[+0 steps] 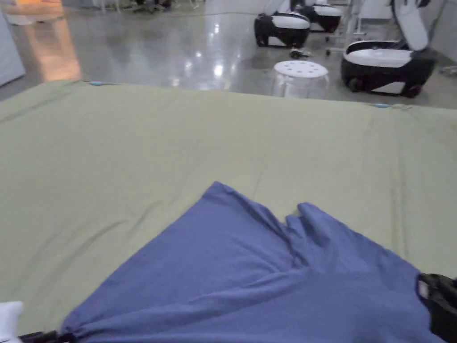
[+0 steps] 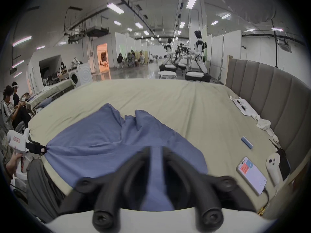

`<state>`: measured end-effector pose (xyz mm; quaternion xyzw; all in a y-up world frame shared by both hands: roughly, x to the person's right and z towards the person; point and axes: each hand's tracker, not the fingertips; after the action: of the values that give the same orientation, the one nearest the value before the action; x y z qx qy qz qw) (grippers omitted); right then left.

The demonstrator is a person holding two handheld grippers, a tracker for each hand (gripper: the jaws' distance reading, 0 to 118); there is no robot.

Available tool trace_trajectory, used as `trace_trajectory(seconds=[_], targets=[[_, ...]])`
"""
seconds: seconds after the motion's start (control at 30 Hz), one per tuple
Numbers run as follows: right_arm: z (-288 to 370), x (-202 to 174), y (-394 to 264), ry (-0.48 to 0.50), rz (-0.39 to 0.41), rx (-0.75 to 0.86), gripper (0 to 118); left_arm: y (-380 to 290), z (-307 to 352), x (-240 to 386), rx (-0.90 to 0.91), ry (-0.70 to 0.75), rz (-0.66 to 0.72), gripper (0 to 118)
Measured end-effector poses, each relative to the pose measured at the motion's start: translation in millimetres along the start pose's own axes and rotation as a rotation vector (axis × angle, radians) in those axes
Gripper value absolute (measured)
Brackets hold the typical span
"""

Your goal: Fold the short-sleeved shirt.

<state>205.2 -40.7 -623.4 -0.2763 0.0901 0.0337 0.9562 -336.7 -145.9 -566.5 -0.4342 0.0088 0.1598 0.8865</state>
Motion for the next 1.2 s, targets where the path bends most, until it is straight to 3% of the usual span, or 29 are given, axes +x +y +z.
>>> trace_trajectory(seconds=[0.07, 0.1, 0.27, 0.4, 0.47, 0.5, 0.57, 0.7, 0.83, 0.87, 1.0, 1.2], targets=[[-32.0, 19.2, 17.5, 0.047, 0.001, -0.067, 57, 0.1, 1.3, 11.3, -0.008, 0.017, -0.016, 11], [-47.6, 26.3, 24.1, 0.066, 0.001, -0.09, 65, -0.1, 1.7, 13.7, -0.007, 0.03, -0.032, 11], [-134.3, 48.7, 42.9, 0.104, -0.071, -0.292, 65, 0.6, 4.0, 17.2, -0.008, 0.021, -0.02, 10], [-201.4, 87.3, 51.7, 0.08, -0.139, -0.422, 64, 3.1, 5.0, 18.4, -0.013, 0.011, 0.007, 10], [-224.2, 97.9, 52.0, 0.025, -0.105, -0.469, 56, 3.8, 4.8, 21.7, -0.013, 0.018, 0.003, 10], [-228.0, 97.5, 49.3, 0.021, -0.091, -0.49, 43, 4.3, 4.6, 22.7, -0.013, 0.021, 0.001, 10], [-233.5, 94.3, 41.6, 0.041, -0.052, -0.518, 39, 4.5, 5.0, 24.0, -0.014, 0.024, 0.0, 10], [-222.6, 65.2, 29.9, -0.017, 0.108, -0.481, 29, 6.3, 4.4, 21.9, -0.015, 0.017, 0.009, 10], [-223.1, 77.4, 31.3, -0.038, 0.044, -0.444, 5, 2.3, 7.2, 27.3, 0.02, 0.023, -0.029, 10], [-216.4, 78.5, 31.3, -0.02, 0.034, -0.421, 5, 0.5, 8.8, 28.2, 0.039, 0.031, -0.045, 9], [-172.4, 72.9, 43.7, -0.057, 0.121, -0.275, 3, 14.5, 41.0, 40.4, 0.184, 0.021, -0.118, 9], [-77.1, 79.0, 104.3, -0.078, 0.082, -0.019, 3, 96.7, 91.5, 71.0, 0.44, -0.07, -0.163, 9]])
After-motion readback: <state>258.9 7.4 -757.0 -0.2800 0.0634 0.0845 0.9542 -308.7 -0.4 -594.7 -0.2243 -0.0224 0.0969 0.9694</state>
